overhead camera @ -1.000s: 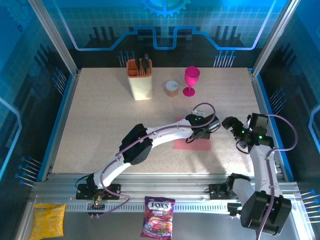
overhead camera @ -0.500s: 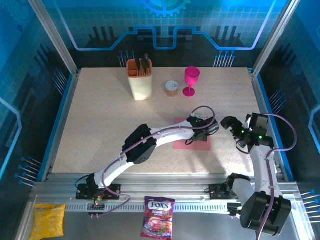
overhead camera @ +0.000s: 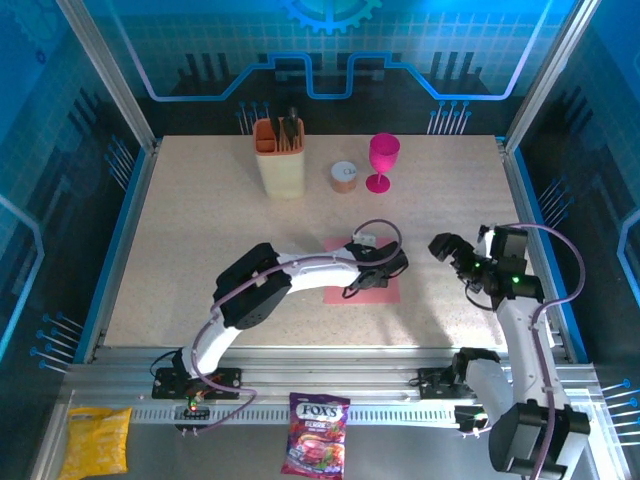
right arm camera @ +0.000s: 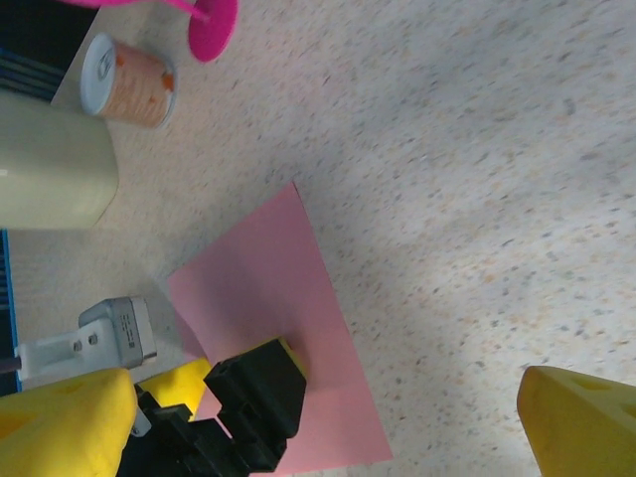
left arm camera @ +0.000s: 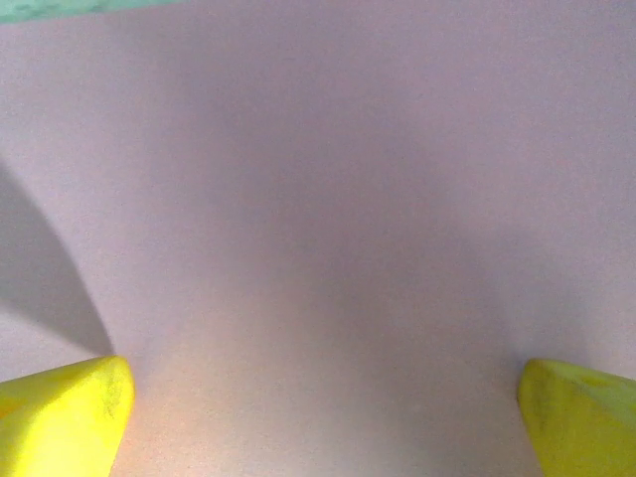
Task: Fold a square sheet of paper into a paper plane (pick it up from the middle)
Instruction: Move the square sheet of paper to the center of the table.
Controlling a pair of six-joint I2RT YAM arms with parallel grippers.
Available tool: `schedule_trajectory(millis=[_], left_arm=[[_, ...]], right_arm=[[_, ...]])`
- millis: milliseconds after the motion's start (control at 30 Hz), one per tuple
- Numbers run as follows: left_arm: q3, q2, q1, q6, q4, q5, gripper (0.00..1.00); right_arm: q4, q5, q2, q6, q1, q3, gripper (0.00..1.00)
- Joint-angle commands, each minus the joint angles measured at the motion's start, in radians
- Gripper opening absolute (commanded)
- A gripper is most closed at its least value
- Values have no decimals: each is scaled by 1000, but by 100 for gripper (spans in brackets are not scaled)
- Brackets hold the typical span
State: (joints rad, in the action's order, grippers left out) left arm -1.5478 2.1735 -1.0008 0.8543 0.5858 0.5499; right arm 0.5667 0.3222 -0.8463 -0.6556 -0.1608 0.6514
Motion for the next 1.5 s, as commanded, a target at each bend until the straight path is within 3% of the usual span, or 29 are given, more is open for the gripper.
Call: schedule_trajectory(millis=[0,300,467,700,933,1467], left_arm=[[146,-57,22,-63,36,34,100],[339,-239,88,-193,-48,40,100],[331,-352,88,-122,-21,-38,100],[268,-327,106,-79,21,-123,100],[243,-282,116,-20,67,-63,100],[255,-219,153,10,21,-119,97]], right_arm=[[6,-39,26,-33,94,-8,99],[-59,-225,-36,-112,436,-35,99],[-65,-315,-120,-94,557,-22,99],[-94,-350,-132,-60,569,-27,99],[-64,-436,-67,-5,574,-46,99],[-134,-310,-25,6,575,-113,100]])
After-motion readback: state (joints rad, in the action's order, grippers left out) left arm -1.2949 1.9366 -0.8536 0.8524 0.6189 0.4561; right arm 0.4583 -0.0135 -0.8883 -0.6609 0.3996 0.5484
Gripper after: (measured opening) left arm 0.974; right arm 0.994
